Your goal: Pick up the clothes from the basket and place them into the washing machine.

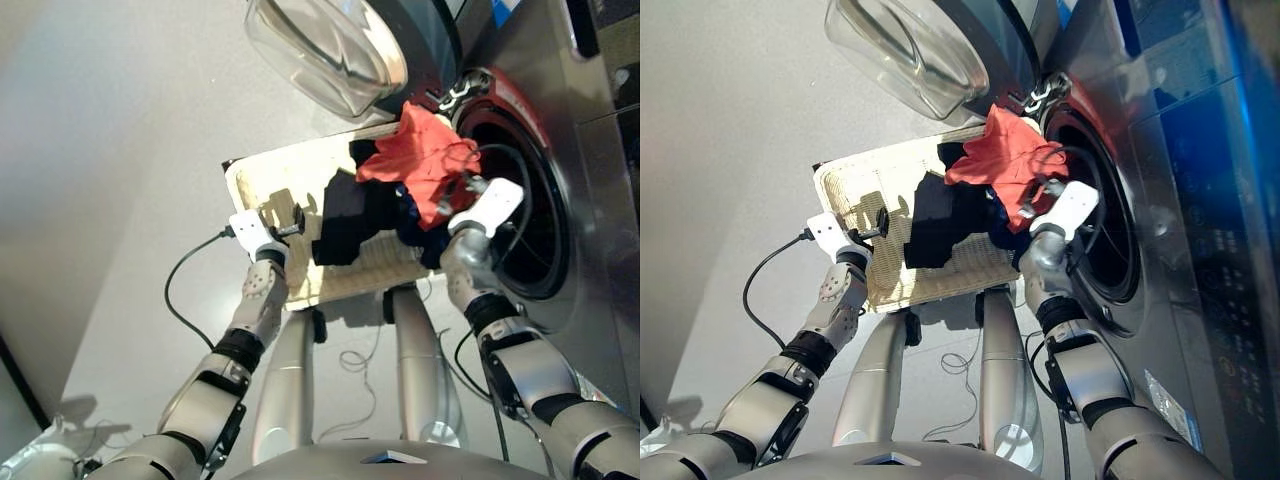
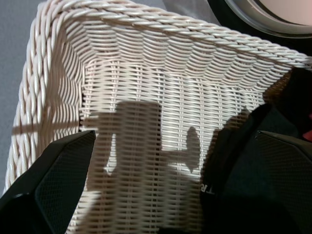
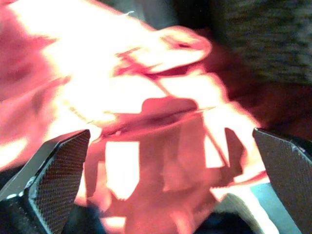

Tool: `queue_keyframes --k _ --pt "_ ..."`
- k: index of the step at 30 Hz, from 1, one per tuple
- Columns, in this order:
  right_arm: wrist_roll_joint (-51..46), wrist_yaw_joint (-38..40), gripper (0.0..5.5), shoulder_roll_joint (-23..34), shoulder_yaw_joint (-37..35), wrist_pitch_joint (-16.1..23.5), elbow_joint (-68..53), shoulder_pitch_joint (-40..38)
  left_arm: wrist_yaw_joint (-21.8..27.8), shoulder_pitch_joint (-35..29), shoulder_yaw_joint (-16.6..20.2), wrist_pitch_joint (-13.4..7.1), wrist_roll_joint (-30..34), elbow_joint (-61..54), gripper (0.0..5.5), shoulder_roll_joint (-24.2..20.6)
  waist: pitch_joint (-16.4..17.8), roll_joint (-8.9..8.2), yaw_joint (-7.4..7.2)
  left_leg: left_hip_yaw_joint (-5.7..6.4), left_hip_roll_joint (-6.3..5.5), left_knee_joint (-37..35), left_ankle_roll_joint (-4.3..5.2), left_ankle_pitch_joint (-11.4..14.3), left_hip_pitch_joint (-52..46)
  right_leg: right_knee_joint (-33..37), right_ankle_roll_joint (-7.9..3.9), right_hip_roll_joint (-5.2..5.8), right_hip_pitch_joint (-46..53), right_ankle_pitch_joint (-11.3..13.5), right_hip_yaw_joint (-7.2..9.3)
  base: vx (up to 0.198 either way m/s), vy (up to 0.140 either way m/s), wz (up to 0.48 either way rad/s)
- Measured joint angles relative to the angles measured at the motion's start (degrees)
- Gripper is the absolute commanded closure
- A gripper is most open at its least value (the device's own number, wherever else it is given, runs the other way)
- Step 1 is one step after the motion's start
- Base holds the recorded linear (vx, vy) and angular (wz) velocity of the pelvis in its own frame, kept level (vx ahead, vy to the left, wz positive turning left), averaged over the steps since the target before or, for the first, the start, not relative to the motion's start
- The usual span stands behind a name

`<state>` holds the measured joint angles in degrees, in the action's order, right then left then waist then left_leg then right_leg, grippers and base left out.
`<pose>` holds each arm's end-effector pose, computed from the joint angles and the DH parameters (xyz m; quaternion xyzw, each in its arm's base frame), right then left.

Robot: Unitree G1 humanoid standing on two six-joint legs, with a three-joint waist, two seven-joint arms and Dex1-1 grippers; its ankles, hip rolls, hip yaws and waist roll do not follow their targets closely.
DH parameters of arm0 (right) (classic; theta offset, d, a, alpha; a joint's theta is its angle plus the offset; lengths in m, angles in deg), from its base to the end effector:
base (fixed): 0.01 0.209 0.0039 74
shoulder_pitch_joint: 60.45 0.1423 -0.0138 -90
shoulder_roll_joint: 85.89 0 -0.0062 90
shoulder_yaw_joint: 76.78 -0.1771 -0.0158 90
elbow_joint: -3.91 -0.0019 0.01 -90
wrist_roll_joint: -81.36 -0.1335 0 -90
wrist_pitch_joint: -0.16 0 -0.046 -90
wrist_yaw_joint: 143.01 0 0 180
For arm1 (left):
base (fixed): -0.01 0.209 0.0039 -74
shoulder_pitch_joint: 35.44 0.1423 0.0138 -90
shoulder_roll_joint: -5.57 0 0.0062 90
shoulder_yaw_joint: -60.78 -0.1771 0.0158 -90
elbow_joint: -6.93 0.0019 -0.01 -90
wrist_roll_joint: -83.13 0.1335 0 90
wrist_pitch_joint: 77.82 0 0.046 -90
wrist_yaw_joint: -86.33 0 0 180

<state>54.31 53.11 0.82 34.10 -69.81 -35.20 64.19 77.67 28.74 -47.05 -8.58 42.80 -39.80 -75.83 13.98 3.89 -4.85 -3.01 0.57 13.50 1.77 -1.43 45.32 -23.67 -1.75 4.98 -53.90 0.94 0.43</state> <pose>0.2905 -0.1427 0.0473 0.0071 0.0083 -0.0480 0.9988 0.2643 0.1268 0.0265 -0.1893 0.0398 0.0236 0.9808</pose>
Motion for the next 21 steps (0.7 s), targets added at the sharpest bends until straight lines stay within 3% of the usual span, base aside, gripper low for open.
queue_keyframes --k 1,5,12,16,21 --pt "0.58 -1.28 0.0 0.01 1.51 -0.53 -0.07 -0.35 0.31 0.12 -0.02 0.01 0.01 0.58 0.0 0.17 -0.1 -0.19 -0.11 0.07 -0.04 -0.85 0.09 -0.58 -0.68 0.28 0.54 0.06 0.46 0.4 0.18 -0.094 -0.008 0.046" --pt "2.37 -3.13 0.0 -0.99 3.06 -1.36 -0.47 -1.46 0.73 -0.13 -0.03 0.01 0.09 1.66 0.0 0.29 -0.17 -0.31 -0.06 1.21 -0.13 -2.94 0.25 -1.71 -1.86 1.22 0.66 0.24 1.57 0.48 1.3 0.0 0.0 0.0" --pt "6.56 -3.3 0.0 -1.67 5.99 -2.31 -2.69 -2.64 0.79 -1.62 -2.22 0.85 2.73 7.49 0.0 0.34 -0.36 -0.74 -0.44 1.22 -0.06 -3.76 0.29 -1.95 -1.43 2.29 0.25 -0.22 1.2 0.3 1.34 0.034 0.003 -0.003" --pt "8.77 -2.98 0.0 -1.82 6.59 -2.29 -8.37 -1.94 0.7 -4.67 -2.24 1.95 3.86 12.39 0.0 1.35 -0.33 -1.26 -1.64 -0.27 0.21 -3.21 0.2 -1.88 1.73 3.12 0.34 -0.84 -1.97 1.78 0.09 -0.007 0.02 -0.086" --pt "8.78 -2.43 0.0 -1.93 6.85 -2.22 -12.7 -0.01 0.12 -9.36 -2.06 3.03 5.1 16.36 0.0 1.76 0.49 -2.67 -2.7 -2.44 1.3 0.65 0.09 0.26 5.66 5.0 0.16 -2.48 -4.44 3.62 -2.2 0.004 0.018 -0.279"
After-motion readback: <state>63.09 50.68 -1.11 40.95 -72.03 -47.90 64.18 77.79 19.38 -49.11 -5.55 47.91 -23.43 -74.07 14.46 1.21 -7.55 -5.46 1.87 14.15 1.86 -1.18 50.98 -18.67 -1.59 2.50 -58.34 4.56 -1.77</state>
